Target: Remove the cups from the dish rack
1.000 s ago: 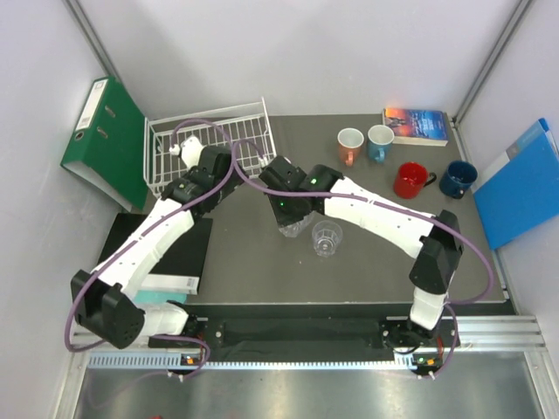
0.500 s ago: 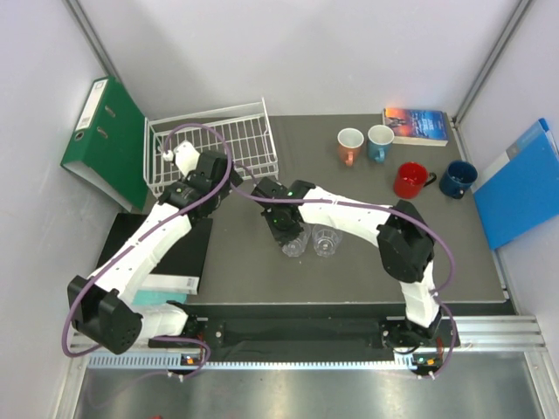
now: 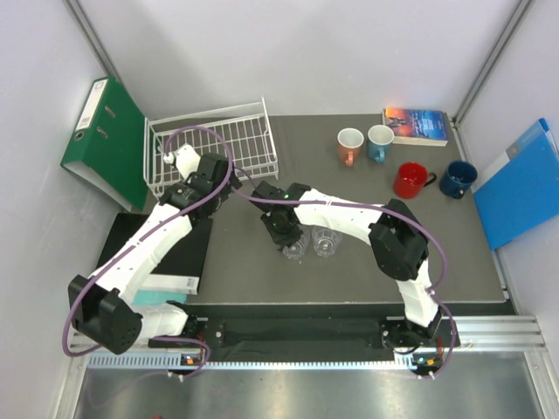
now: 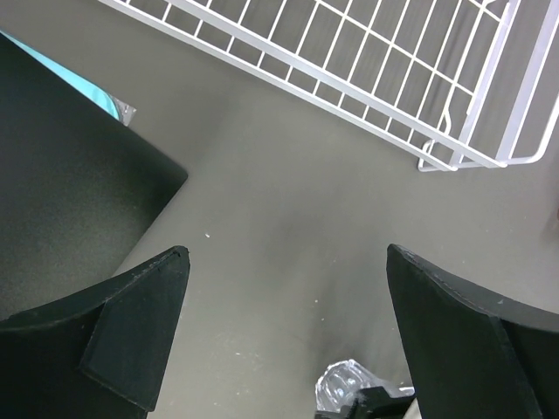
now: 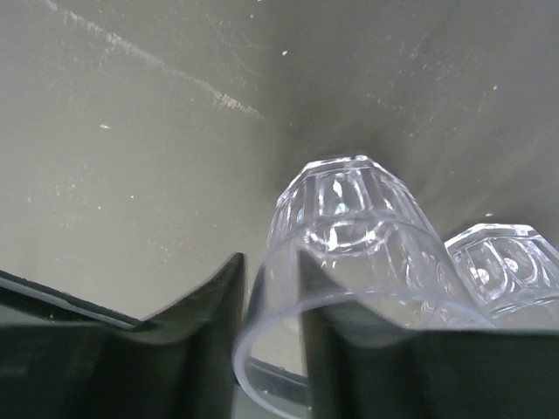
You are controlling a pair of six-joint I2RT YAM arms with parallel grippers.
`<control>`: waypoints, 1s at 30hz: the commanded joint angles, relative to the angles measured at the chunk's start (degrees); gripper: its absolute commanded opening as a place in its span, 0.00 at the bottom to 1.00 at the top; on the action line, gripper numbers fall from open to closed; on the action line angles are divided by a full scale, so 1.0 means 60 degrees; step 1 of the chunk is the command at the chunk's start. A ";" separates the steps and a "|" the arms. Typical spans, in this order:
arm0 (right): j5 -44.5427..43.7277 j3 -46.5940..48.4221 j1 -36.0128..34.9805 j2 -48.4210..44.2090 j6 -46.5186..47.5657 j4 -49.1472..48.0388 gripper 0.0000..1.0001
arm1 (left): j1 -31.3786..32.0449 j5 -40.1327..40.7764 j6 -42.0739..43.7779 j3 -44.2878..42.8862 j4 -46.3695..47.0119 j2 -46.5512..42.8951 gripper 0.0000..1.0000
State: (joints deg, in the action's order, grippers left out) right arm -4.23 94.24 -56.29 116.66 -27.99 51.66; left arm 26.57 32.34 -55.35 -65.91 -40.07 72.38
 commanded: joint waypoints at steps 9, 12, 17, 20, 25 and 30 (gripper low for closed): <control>-0.0495 0.0975 -0.0008 -0.1000 0.0168 0.0002 0.49 | 0.0025 -0.0101 -0.0032 0.0086 0.0277 -0.0359 0.99; -0.0862 0.1896 0.0007 -0.1176 0.0241 0.0353 0.51 | 0.0011 -0.0116 -0.0032 0.0130 0.0336 -0.0432 0.99; -0.1388 0.4136 0.0124 -0.1265 0.0475 0.1247 0.52 | 0.0025 -0.0189 -0.0033 0.0204 0.0366 -0.0476 0.99; -0.2204 0.5164 0.0358 -0.1556 0.0782 0.1848 0.53 | 0.0011 -0.0306 0.0026 0.0247 0.0395 -0.0476 0.99; -0.3674 0.4469 0.1437 -0.3048 0.1383 0.1574 0.55 | 0.0025 -0.0497 0.0728 0.0277 0.0570 -0.0418 0.99; -0.5326 0.1189 0.2702 -0.5582 0.1777 0.0168 0.59 | 0.0011 -0.0424 0.2207 0.0014 0.0308 0.0065 0.99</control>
State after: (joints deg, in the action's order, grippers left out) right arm -23.57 112.27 -44.95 94.11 -20.78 58.41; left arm 26.57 29.58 -49.71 -64.82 -38.20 70.76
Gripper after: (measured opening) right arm 0.576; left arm 0.987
